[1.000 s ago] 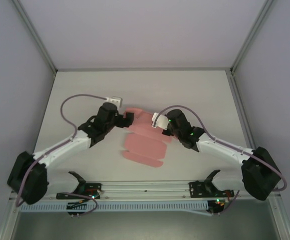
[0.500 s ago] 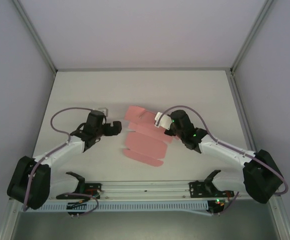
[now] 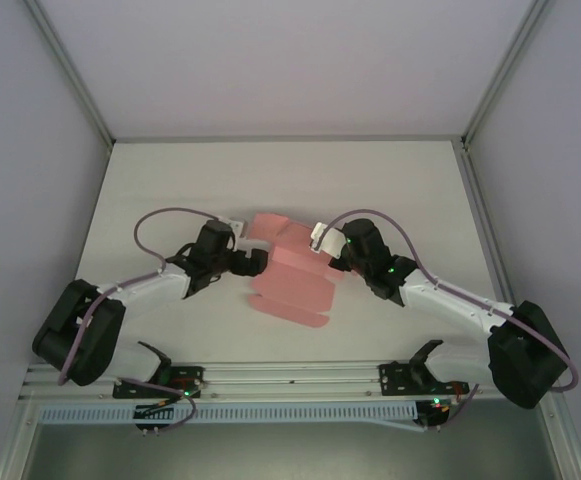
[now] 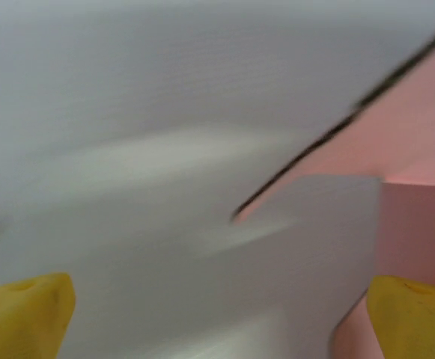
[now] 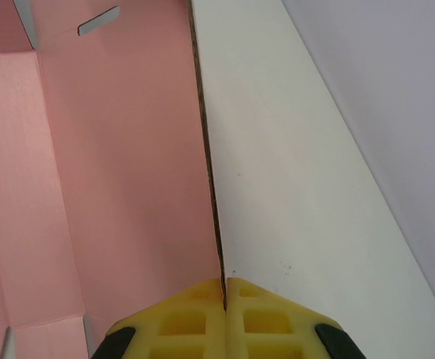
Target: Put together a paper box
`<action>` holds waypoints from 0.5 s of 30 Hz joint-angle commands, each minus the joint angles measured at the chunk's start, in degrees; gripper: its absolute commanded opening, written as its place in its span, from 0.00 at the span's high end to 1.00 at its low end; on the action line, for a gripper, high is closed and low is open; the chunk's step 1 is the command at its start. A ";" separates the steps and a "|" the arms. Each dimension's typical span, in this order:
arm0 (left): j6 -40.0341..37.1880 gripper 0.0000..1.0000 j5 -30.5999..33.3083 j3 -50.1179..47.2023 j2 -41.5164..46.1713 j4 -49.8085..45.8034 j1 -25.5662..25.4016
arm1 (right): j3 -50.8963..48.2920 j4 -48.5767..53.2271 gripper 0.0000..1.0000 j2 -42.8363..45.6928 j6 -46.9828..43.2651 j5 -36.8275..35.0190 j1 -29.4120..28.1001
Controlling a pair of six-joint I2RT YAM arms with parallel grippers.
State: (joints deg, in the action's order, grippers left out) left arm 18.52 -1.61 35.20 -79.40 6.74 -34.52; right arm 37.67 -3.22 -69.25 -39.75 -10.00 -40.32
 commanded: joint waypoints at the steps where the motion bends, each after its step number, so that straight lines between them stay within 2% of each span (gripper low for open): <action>1: -2.31 0.00 -0.06 1.87 0.24 3.98 -1.15 | 0.12 -1.16 1.00 1.26 2.28 2.49 0.24; 5: -2.16 0.00 2.42 3.24 -2.89 4.12 -2.22 | -0.47 -1.10 1.00 1.83 3.00 4.02 0.23; 12: -1.21 0.00 21.10 4.39 -8.10 6.43 -9.13 | -0.93 -1.76 1.00 1.39 3.71 7.59 -0.41; 15: 0.71 0.00 24.98 4.70 -9.02 5.77 -10.13 | -0.92 -1.70 1.00 0.57 3.28 6.00 -0.76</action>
State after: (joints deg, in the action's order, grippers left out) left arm 17.63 14.94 38.02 -87.35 11.07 -43.81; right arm 37.26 -3.18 -68.27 -38.30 -5.91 -40.34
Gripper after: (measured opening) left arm 0.997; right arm 0.049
